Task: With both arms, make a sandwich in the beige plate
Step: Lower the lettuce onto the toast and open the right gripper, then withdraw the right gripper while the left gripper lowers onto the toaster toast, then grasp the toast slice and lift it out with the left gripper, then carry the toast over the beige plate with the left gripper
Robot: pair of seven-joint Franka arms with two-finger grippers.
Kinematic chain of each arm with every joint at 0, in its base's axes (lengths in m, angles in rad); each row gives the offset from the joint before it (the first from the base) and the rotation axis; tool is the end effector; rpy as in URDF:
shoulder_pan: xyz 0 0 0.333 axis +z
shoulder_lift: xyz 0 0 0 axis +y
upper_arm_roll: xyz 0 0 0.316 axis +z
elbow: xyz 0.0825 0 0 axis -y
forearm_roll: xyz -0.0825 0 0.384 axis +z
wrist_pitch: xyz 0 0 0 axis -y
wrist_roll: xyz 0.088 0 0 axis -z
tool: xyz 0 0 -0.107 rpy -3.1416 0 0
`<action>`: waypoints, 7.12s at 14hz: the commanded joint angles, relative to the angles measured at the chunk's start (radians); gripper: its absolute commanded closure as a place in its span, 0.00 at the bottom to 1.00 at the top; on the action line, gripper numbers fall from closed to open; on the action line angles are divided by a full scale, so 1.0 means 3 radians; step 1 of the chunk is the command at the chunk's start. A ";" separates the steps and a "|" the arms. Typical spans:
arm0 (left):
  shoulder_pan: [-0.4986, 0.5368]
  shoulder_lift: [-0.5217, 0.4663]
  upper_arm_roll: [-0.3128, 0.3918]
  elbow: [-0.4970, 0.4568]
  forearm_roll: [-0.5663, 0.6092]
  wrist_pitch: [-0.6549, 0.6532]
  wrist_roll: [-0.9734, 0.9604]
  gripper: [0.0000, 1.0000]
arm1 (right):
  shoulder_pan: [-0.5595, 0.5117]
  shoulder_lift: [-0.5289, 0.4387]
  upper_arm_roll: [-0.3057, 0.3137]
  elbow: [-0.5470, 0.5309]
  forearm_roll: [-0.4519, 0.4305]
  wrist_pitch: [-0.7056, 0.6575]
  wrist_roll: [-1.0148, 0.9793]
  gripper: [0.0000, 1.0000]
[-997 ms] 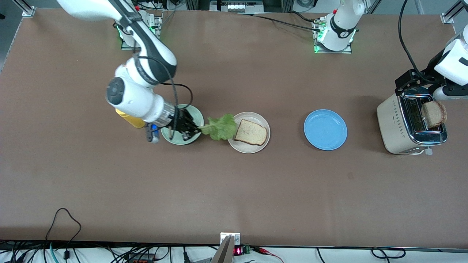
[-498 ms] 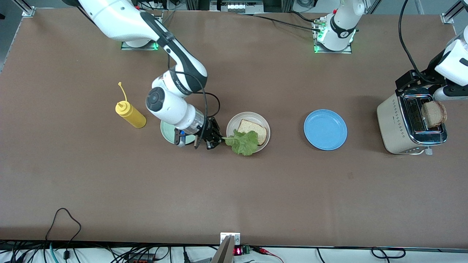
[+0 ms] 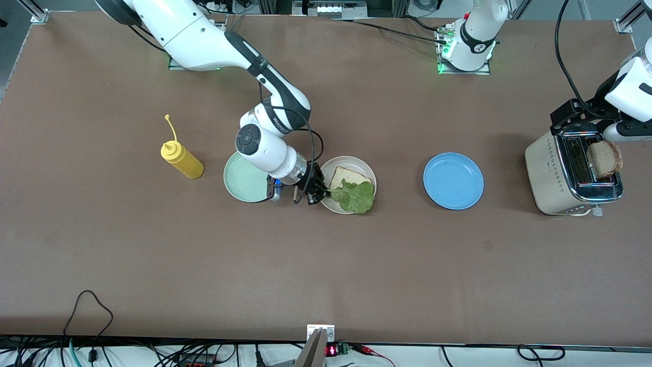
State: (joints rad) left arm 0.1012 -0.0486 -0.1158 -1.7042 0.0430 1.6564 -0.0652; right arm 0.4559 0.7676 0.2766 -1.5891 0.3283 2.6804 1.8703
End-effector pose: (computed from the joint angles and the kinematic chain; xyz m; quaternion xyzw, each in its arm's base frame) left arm 0.5448 -0.0051 0.5953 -0.9994 -0.0235 -0.0012 0.0242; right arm 0.5695 0.4520 0.2291 -0.7036 0.6672 0.1331 0.2049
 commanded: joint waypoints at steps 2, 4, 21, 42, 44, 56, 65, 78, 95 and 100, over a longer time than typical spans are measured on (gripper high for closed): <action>0.0021 -0.0002 0.0008 0.0000 -0.0046 0.0026 0.0023 0.00 | 0.0065 -0.0012 -0.0038 -0.0005 0.0097 -0.0017 0.0035 0.99; 0.0021 -0.0002 0.0013 0.0000 -0.0046 0.0026 0.0023 0.00 | 0.0070 -0.0058 -0.0022 -0.0127 0.0092 -0.0022 0.0040 0.99; 0.0001 0.0034 -0.0013 0.0030 -0.0036 0.0016 0.0023 0.00 | -0.0215 -0.0762 -0.0037 -0.0230 0.0046 -0.1037 -0.0226 0.00; 0.1539 0.1650 0.0135 0.0762 -0.0445 0.0026 0.1352 0.00 | -0.2113 -0.2569 -0.0687 -0.0235 -0.1006 -0.3786 -0.5931 0.00; 0.1570 0.1655 0.0130 0.0721 -0.0445 0.0001 0.1363 0.00 | -0.2128 -0.2564 -0.0687 -0.0235 -0.1150 -0.3780 -0.6157 0.00; 0.1621 0.1752 0.0140 0.0608 -0.0404 -0.0168 0.1358 0.21 | -0.2006 -0.2206 -0.0554 -0.0200 -0.0941 -0.3239 -0.6454 0.00; 0.1636 0.1722 0.0130 0.0649 -0.0394 -0.0336 0.1383 0.95 | -0.1985 -0.2241 -0.0585 -0.0200 -0.0934 -0.3304 -0.6459 0.00; 0.1514 0.1496 -0.0972 0.1656 -0.0430 -0.1768 0.1369 0.99 | -0.2092 -0.2298 -0.0579 -0.0241 -0.1227 -0.3612 -0.6520 0.00; -0.0035 0.2207 -0.1348 0.0416 -0.2258 0.0985 -0.0151 0.99 | -0.2225 -0.2308 -0.0574 -0.0343 -0.1355 -0.3361 -0.7306 0.00; -0.0015 0.2217 -0.1307 -0.0276 -0.3240 0.1576 0.0768 0.99 | -0.2210 -0.2318 -0.0564 -0.0338 -0.0978 -0.3397 -0.5604 0.00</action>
State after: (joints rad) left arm 0.0865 0.6535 -0.5153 -1.7019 -0.8335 2.0970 0.0568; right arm -0.2027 0.0879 0.0998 -1.6798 -0.0040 1.6685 0.0424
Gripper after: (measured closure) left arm 0.903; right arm 0.000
